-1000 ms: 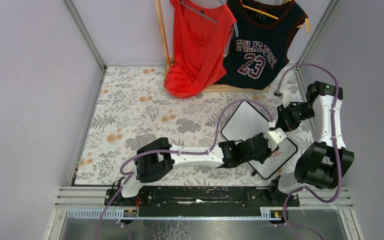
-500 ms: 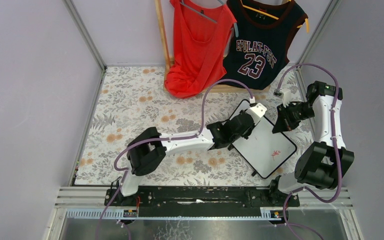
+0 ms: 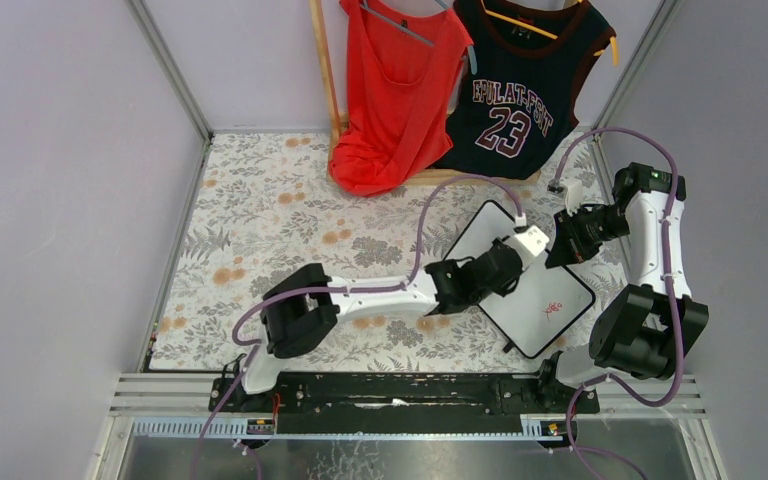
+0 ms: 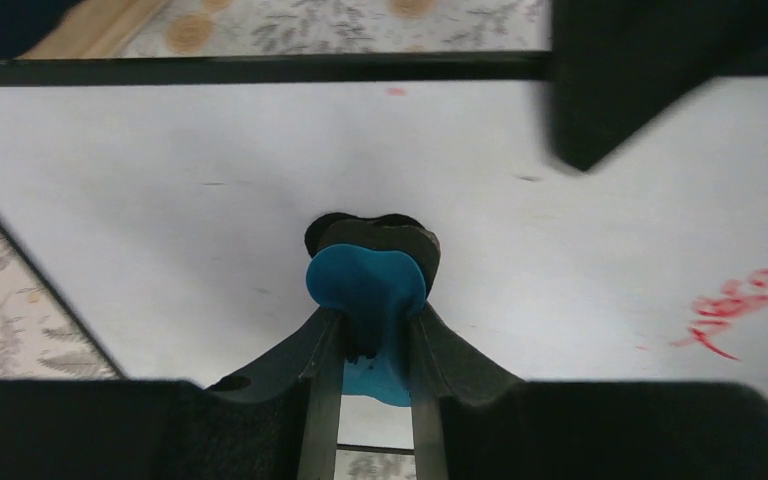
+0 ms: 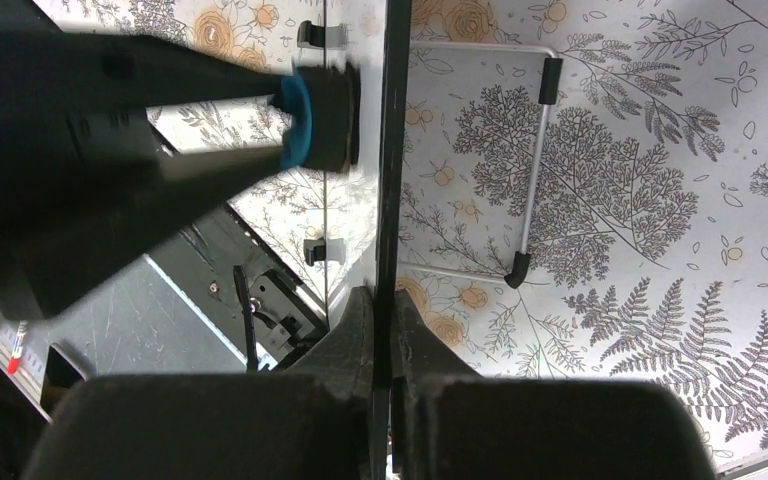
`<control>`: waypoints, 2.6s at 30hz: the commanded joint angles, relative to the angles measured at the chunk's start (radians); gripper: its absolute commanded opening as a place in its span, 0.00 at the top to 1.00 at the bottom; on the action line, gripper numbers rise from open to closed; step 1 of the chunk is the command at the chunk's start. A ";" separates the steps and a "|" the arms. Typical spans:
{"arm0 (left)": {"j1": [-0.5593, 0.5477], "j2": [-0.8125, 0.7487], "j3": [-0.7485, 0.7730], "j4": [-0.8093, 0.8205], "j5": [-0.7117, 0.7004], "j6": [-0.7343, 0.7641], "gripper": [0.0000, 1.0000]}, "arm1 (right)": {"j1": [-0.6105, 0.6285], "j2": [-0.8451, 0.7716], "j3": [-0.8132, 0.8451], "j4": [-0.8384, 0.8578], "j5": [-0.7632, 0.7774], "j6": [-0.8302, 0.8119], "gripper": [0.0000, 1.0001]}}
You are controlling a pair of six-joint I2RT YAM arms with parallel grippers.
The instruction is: Erase the whiteboard
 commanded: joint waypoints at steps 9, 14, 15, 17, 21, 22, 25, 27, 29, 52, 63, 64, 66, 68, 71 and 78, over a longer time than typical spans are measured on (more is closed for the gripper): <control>-0.110 0.061 0.050 0.003 0.049 -0.040 1.00 | 0.025 -0.011 -0.051 -0.063 0.075 -0.070 1.00; -0.080 0.055 0.009 -0.005 -0.029 0.002 1.00 | 0.024 -0.010 -0.053 -0.063 0.075 -0.070 1.00; -0.067 0.049 -0.002 -0.007 -0.027 0.004 1.00 | 0.025 -0.009 -0.052 -0.062 0.073 -0.069 1.00; -0.037 0.034 -0.031 0.002 -0.026 0.001 1.00 | 0.025 -0.005 -0.053 -0.063 0.071 -0.068 1.00; 0.022 0.013 -0.070 0.005 -0.029 0.002 1.00 | 0.025 -0.005 -0.052 -0.062 0.073 -0.069 1.00; 0.036 0.007 -0.078 0.006 -0.031 0.004 1.00 | 0.024 -0.006 -0.052 -0.062 0.074 -0.069 1.00; 0.072 -0.008 -0.096 0.004 -0.047 0.009 1.00 | 0.025 -0.008 -0.049 -0.062 0.078 -0.070 1.00; 0.094 -0.016 -0.105 0.001 -0.063 0.014 1.00 | 0.025 -0.009 -0.048 -0.063 0.081 -0.070 1.00; 0.111 -0.024 -0.107 -0.004 -0.065 0.014 1.00 | 0.025 -0.008 -0.048 -0.062 0.079 -0.070 1.00; -0.154 0.131 0.177 -0.062 0.055 -0.035 1.00 | 0.024 -0.008 -0.049 -0.062 0.076 -0.070 1.00; -0.228 0.163 0.252 -0.050 0.075 -0.040 1.00 | 0.026 0.001 -0.054 -0.062 0.069 -0.070 1.00; -0.229 0.166 0.254 -0.050 0.069 -0.037 1.00 | 0.027 0.001 -0.055 -0.062 0.069 -0.070 1.00; -0.229 0.170 0.255 -0.051 0.046 -0.023 1.00 | 0.027 -0.001 -0.055 -0.063 0.070 -0.070 1.00; -0.228 0.177 0.257 -0.059 0.014 -0.005 1.00 | 0.027 -0.003 -0.056 -0.062 0.072 -0.071 1.00; -0.222 0.187 0.255 -0.068 -0.037 0.025 1.00 | 0.027 -0.005 -0.057 -0.062 0.072 -0.070 1.00; -0.183 0.188 0.240 -0.082 -0.105 0.056 1.00 | 0.027 -0.008 -0.060 -0.062 0.070 -0.070 1.00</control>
